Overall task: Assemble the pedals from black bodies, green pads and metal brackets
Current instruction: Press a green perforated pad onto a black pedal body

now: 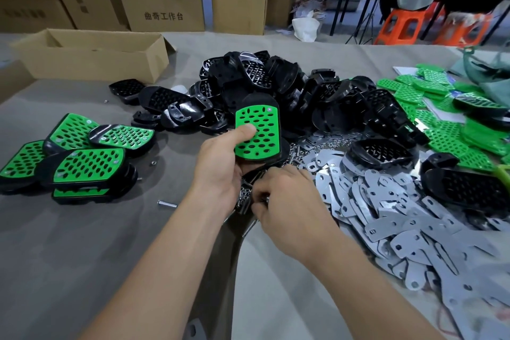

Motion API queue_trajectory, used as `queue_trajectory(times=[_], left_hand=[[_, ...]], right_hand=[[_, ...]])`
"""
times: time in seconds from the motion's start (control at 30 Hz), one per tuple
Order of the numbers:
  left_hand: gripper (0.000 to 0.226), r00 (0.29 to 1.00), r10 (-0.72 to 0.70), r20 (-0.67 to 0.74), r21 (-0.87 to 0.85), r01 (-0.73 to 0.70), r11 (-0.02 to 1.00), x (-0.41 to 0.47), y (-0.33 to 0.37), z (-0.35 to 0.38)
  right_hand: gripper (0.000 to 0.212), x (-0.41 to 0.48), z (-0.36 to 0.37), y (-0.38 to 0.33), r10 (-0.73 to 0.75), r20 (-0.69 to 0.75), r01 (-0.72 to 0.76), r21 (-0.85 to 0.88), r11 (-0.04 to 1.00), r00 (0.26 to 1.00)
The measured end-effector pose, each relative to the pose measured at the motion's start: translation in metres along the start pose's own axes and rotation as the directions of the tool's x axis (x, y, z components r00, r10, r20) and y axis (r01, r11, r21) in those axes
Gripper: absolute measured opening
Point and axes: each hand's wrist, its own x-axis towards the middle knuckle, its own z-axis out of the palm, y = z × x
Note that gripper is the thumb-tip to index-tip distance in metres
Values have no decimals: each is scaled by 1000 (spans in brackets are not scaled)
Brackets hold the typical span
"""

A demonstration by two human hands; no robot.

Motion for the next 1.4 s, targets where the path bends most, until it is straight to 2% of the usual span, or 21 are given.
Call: queue_trajectory(times=[0.07,0.13,0.3,0.37,0.5,0.6,0.67,0.73,0.8,0.83,0.97,1.07,1.13,1.2,1.3,1.4], left_hand=[[24,999,-44,13,-75,45,996,0,2,0],[15,995,-97,37,-140,101,985,-2,5,-1],[19,963,-214,163,-203,245,948,-11,13,1],[24,951,-244,189,-195,280,940,-14,14,1],[22,939,-269,215,-189,310,932,-14,14,0],[22,934,-272,230,-191,318,929,-13,15,-2],[24,944,-239,229,-201,286,937,-12,14,-3],[21,969,-156,191,-196,193,961,-10,12,-2],[17,993,-48,105,-112,60,992,-6,7,-1],[17,998,13,61,-39,-10,999,-4,5,-1],[26,977,211,-35,184,-201,962,-4,0,-1],[25,950,310,-42,279,-286,917,-4,-1,-3],[19,932,362,-18,363,-331,871,-3,-2,-3],[14,923,385,5,430,-349,832,-4,-3,-3],[12,925,380,14,512,-333,792,-7,-5,-3],[13,929,369,9,569,-308,762,-7,-7,-1]], right_hand=[[15,1,1,1,1,-7,-1,8,1000,1000],[32,0,1,0,-13,-28,14,34,999,1000],[50,4,-1,-4,-27,-46,28,29,999,999],[48,5,-2,-3,-24,-30,26,60,998,999],[30,3,-2,-1,-3,9,2,121,993,1000],[33,1,-4,-1,4,-22,0,168,986,1000],[30,-1,-7,-1,12,-31,-7,154,988,999],[25,-4,-7,0,30,-22,-28,62,998,999],[7,-6,-7,0,67,-36,-69,-28,997,997],[7,-6,-8,-1,82,-32,-83,-34,996,996],[16,-3,-8,-1,94,-23,-93,34,995,995],[15,-4,-11,1,140,-140,-118,156,981,980],[19,-5,-17,6,237,-158,-158,397,904,959],[22,-5,-24,8,301,-90,-197,573,795,949],[27,-5,-32,14,381,-47,-240,704,669,923],[27,-5,-42,21,383,24,-242,812,532,924]])
